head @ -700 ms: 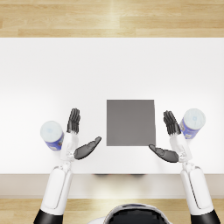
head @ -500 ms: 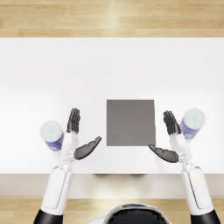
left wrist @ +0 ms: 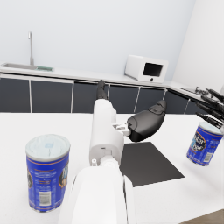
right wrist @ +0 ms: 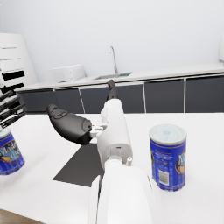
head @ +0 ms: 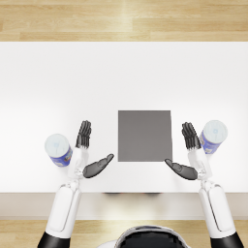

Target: Pick up the blue can on the left and place it in the middle, then pick up the blue can on the right and place it on top of the can in the middle

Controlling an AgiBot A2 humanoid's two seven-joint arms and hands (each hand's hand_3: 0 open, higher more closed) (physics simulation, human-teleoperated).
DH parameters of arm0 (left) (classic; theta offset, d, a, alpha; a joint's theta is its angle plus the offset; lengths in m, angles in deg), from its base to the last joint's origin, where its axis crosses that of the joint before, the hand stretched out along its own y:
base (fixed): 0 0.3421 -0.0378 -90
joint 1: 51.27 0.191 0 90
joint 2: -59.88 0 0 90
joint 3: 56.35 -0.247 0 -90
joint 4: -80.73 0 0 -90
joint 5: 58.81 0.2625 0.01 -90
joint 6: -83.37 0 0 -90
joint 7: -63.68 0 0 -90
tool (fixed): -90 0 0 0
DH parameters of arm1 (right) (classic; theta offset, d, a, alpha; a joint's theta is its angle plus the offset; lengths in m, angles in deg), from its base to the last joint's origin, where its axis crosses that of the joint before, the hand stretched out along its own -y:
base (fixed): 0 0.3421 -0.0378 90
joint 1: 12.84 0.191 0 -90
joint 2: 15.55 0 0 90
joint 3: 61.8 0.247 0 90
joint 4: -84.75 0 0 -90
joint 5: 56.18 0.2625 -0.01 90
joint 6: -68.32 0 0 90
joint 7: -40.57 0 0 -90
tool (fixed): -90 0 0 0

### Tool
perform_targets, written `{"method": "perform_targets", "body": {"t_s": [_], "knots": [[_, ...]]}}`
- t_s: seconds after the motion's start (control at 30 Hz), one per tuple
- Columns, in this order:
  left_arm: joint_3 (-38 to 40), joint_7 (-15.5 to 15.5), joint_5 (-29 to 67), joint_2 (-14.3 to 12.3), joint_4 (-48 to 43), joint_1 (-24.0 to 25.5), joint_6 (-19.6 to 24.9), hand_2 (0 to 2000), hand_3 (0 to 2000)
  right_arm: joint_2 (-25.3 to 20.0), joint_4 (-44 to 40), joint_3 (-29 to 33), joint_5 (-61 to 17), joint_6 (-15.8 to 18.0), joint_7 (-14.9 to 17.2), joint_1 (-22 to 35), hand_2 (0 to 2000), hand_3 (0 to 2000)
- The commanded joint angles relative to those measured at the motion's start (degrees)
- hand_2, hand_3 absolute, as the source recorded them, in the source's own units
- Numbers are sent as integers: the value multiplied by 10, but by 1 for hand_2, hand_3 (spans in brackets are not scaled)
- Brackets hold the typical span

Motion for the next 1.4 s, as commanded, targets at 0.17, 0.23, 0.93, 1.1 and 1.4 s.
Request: {"method": "perform_targets", "body": {"t_s": [0.17, 0.23, 0.93, 1.1, 1.4], "knots": [[115, 24, 51, -9, -47, -8, 24, 0, 0, -24, 50, 82, -25, -24, -24, 42, 0, 0], [157, 27, 102, -11, -57, -3, 27, 0, 0, -25, 55, 111, -76, -27, -27, 40, 0, 0], [270, 30, 294, -55, 37, 88, 30, 0, 0, -45, -68, 194, -243, -29, -30, -3, 0, 0], [255, 30, 294, -59, 78, 92, 30, 0, 0, -49, -139, 186, -243, -29, -30, 1, 0, 0], [233, 30, 295, -65, 158, 82, 30, 0, 0, -58, -240, 173, -243, -29, -30, 18, 0, 0]]}}
